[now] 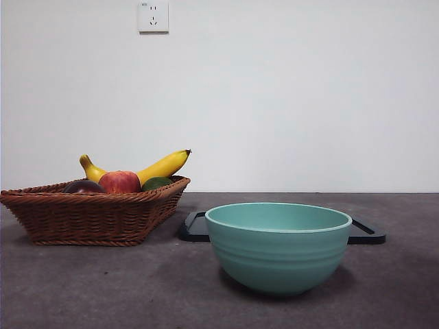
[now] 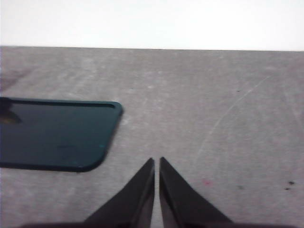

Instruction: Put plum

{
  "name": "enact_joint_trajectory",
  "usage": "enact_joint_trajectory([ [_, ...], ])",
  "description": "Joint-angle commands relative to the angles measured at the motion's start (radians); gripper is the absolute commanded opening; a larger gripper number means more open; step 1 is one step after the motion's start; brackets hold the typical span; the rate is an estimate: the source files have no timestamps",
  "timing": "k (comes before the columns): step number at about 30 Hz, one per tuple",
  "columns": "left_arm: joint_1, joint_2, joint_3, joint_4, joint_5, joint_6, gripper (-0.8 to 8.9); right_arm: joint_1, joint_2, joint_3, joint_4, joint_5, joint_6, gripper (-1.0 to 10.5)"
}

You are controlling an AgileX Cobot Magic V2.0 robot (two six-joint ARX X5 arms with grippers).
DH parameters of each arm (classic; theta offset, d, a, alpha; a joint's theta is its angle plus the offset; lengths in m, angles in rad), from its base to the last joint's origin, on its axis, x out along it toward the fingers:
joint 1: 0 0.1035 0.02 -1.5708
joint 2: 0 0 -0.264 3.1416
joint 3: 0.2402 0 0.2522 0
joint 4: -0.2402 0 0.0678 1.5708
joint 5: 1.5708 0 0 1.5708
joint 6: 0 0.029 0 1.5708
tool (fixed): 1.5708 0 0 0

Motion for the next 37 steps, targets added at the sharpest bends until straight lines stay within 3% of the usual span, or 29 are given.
enact_joint_trajectory([
  [1, 0.002, -0.002, -0.02, -0.006, 0.002, -0.164, 0.1, 0.0, -0.002, -0.005, 0.002, -0.015, 0.099, 0.1],
  [9, 0.002, -0.002, -0.02, -0.006, 0.002, -0.375, 0.1, 0.0, -0.002, -0.004, 0.002, -0.013, 0.2, 0.1],
  [18, 0.002, -0.002, 0.029, -0.033, 0.003, -0.514, 0.1, 0.0, -0.002, 0.034, -0.004, -0.039, 0.283, 0.1],
  [29, 0.002, 0.065, 0.256, -0.137, 0.015, -0.518, 0.1, 0.0, 0.026, 0.265, -0.151, -0.038, 0.284, 0.1],
  [37, 0.0, 0.281, 0.473, -0.26, 0.214, -0.406, 0.1, 0.0, 0.207, 0.504, -0.306, -0.132, 0.191, 0.1],
])
